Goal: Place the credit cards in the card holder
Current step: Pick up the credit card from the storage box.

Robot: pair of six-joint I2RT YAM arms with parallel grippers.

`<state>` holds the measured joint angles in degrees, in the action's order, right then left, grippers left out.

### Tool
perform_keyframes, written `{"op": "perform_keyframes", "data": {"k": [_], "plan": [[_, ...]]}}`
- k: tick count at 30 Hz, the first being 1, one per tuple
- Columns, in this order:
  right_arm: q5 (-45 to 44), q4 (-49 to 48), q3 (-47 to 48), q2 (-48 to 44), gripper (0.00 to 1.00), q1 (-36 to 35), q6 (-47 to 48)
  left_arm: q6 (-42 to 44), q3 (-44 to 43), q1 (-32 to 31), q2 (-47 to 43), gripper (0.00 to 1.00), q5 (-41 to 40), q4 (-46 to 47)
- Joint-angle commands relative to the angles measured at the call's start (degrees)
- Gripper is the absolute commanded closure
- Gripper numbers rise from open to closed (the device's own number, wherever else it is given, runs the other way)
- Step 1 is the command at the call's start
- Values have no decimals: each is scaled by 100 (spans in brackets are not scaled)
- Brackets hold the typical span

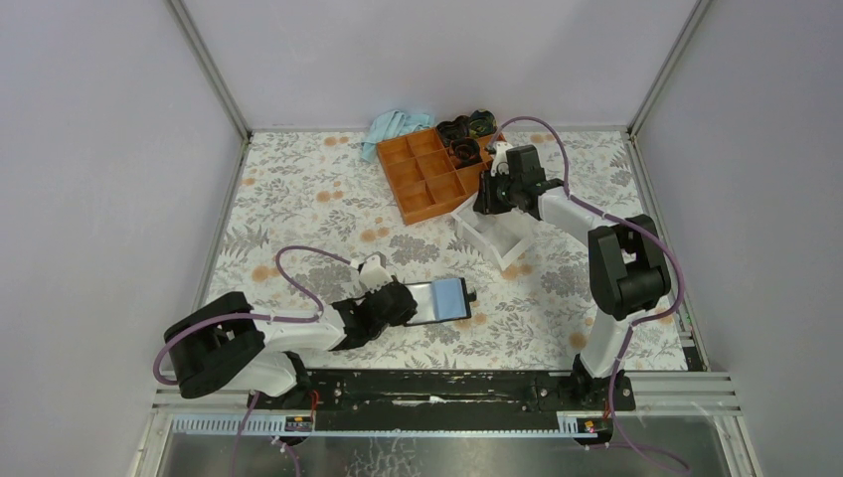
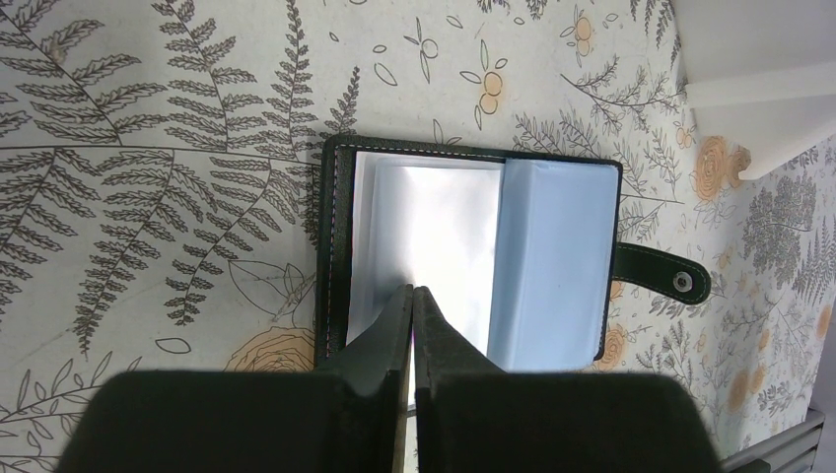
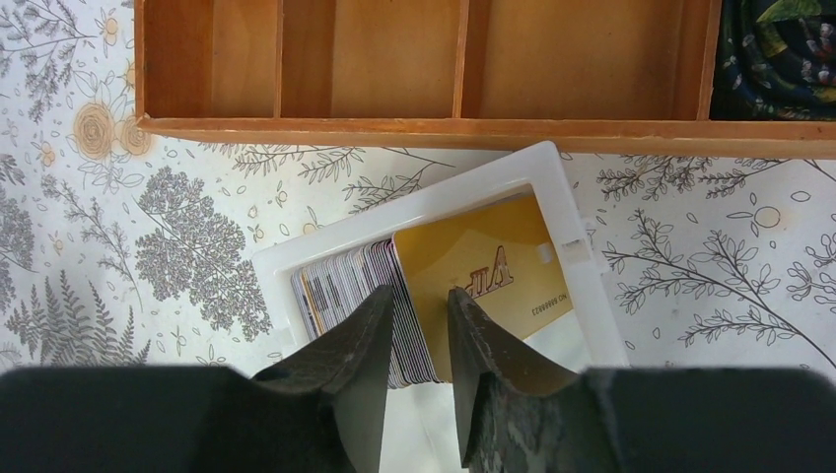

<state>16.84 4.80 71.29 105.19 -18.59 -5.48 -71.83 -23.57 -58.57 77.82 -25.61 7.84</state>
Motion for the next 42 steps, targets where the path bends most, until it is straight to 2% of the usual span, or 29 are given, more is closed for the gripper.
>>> {"op": "perform_keyframes", "data": {"k": [1,6,25,35,37,40,42], "plan": [[161,-192,-1,-31,68,42,-83,108,-111,-22,-3,96,-179,5],[175,-188,-21,-95,74,41,-101,108,-105,-23,19,96,-184,22],[-323,-56,-5,-617,79,47,-42,108,-162,-17,81,96,-182,91],[-564,120,31,-702,86,31,16,126,-192,-21,22,96,-219,36],[-595,196,51,-710,81,24,37,117,-192,-22,31,96,-207,42],[-540,58,-95,-805,62,11,-5,100,-176,-18,27,96,-207,41],[-427,138,-46,-767,54,3,12,100,-175,-21,31,95,-208,52]]}}
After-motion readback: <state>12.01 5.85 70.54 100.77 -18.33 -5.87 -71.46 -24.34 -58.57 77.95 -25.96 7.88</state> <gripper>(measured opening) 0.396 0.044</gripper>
